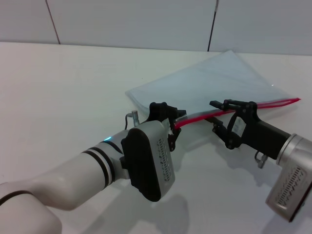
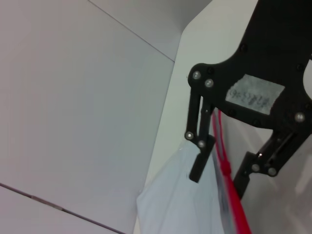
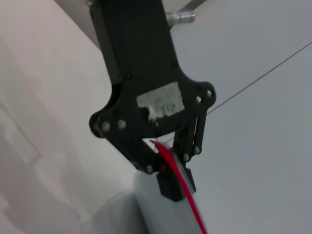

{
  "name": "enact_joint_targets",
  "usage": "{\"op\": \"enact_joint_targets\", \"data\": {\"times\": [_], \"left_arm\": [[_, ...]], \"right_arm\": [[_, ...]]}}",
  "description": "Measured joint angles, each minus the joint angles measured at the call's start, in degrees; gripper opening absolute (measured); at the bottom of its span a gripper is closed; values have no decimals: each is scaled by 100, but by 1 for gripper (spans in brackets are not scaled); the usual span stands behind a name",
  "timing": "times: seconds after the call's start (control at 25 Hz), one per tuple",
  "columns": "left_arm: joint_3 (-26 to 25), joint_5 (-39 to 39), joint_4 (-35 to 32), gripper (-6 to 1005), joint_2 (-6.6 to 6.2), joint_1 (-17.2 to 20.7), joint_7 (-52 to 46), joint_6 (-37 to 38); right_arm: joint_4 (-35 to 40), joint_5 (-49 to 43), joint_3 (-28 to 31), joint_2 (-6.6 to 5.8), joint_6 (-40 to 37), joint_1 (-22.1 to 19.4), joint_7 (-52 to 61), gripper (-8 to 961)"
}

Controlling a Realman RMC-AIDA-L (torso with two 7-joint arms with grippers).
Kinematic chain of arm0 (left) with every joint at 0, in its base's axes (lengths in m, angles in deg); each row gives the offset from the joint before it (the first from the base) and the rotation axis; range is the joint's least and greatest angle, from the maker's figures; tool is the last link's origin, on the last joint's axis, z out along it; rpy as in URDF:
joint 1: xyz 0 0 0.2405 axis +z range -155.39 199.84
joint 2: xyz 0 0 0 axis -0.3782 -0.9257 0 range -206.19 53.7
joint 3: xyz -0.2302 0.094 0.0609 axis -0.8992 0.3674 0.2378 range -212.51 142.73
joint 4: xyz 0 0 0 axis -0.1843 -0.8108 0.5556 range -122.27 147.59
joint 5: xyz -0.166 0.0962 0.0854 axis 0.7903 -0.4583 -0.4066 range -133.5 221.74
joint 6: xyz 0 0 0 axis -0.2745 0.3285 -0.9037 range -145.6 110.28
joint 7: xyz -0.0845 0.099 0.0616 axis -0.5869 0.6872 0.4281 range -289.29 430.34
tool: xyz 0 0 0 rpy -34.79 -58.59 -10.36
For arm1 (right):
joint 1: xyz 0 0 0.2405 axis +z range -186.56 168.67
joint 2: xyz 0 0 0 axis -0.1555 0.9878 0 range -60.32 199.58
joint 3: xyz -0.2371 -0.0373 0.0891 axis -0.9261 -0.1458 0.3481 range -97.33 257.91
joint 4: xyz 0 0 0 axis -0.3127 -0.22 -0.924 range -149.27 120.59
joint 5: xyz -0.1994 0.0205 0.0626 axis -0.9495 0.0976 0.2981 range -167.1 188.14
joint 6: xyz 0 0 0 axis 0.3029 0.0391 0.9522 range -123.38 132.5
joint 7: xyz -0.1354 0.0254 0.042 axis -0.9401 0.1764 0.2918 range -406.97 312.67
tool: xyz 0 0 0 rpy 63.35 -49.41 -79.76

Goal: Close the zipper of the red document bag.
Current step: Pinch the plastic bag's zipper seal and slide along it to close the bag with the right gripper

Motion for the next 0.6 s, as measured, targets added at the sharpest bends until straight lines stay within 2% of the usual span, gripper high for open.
{"op": "enact_joint_targets", "data": {"times": [0.04, 0.24, 0.6], "left_arm": [[0, 0, 0, 54, 0, 1, 0, -9], [10, -1, 0, 55, 3, 33, 11, -107], [9, -1, -6, 55, 4, 46, 53, -127]], "right_arm": [[-2, 0, 1, 0, 22, 0, -23, 341], [-8, 0, 1, 0, 43, 1, -115, 272], [-13, -22, -33, 0, 47, 4, -120, 215]]}}
